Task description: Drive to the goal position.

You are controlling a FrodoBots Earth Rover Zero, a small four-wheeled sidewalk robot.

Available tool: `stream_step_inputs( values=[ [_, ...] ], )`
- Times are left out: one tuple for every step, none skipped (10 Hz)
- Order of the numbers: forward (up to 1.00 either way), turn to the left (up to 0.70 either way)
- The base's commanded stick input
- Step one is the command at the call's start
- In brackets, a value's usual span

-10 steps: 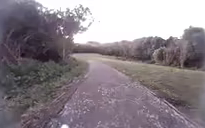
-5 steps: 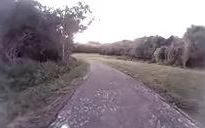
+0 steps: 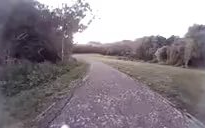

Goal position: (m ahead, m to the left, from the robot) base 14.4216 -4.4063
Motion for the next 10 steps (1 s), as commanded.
stream_step_inputs(
  values=[
    [0.50,0.00],
    [0.50,0.00],
    [0.50,0.00],
    [0.50,0.00],
    [0.50,0.00],
    [0.50,0.00],
    [0.50,0.00],
    [0.50,0.00],
    [0.50,0.00],
    [0.50,0.00]
  ],
)
